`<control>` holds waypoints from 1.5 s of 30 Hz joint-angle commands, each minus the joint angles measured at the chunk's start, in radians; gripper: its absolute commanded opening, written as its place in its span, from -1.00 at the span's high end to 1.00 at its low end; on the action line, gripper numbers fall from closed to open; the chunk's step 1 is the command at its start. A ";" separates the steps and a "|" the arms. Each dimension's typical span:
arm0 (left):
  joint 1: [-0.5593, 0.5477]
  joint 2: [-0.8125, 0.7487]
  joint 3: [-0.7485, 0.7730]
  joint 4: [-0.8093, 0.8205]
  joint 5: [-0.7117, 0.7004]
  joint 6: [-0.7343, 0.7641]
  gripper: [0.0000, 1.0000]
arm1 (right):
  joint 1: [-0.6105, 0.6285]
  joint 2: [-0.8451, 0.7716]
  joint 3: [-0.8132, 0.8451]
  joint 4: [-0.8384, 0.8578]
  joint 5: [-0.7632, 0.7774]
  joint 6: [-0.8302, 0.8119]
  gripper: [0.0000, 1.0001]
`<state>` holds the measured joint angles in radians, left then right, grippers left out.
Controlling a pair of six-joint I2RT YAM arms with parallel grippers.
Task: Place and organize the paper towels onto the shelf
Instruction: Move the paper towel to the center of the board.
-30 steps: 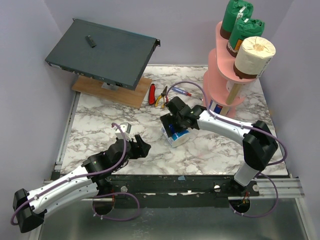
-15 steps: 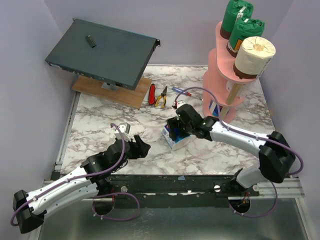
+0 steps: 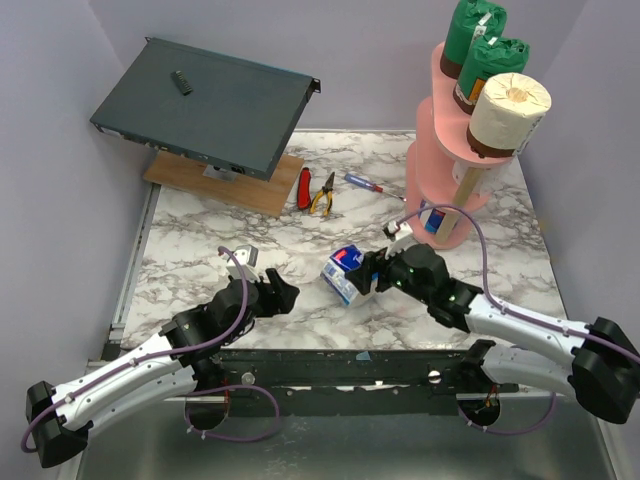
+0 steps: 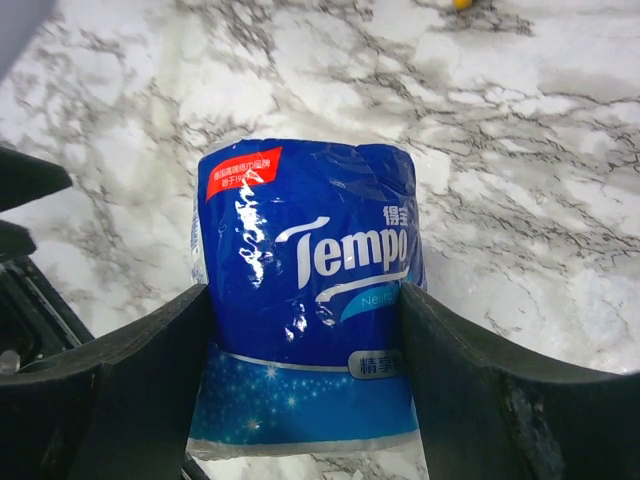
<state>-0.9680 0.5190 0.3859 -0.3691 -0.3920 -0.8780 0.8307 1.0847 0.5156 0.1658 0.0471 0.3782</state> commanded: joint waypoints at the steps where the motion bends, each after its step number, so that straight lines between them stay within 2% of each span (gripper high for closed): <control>1: 0.008 0.003 0.039 -0.001 -0.038 0.018 -0.43 | 0.005 -0.082 -0.110 0.360 -0.030 0.035 -0.09; 5: 0.008 0.012 0.046 0.020 -0.035 0.025 -0.43 | 0.005 -0.082 -0.150 0.427 -0.039 0.034 -0.06; 9: 0.009 0.030 0.039 0.103 0.009 0.037 -0.49 | 0.006 -0.076 -0.137 0.352 -0.084 0.013 -0.05; 16: 0.035 0.092 0.015 0.321 0.191 0.049 -0.76 | 0.005 -0.202 -0.225 0.297 -0.144 0.010 -0.04; 21: 0.095 0.127 0.003 0.431 0.326 0.044 -0.80 | 0.006 -0.282 -0.288 0.266 -0.152 0.054 -0.05; 25: 0.124 0.178 -0.007 0.447 0.380 0.039 -0.80 | 0.006 -0.294 -0.291 0.191 -0.171 0.089 -0.25; 34: 0.193 0.344 -0.038 0.594 0.566 0.022 -0.81 | 0.005 -0.311 -0.210 0.023 -0.165 0.177 -0.69; 40: 0.261 0.466 -0.068 0.752 0.773 -0.017 -0.81 | 0.005 -0.366 -0.173 -0.080 -0.138 0.224 -0.79; 45: 0.271 0.565 -0.047 0.832 0.932 -0.029 -0.80 | 0.005 -0.414 -0.148 -0.163 -0.137 0.264 -0.81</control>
<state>-0.7017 1.0321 0.3351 0.3370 0.3412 -0.8886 0.8314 0.7071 0.3275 0.1081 -0.0990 0.5926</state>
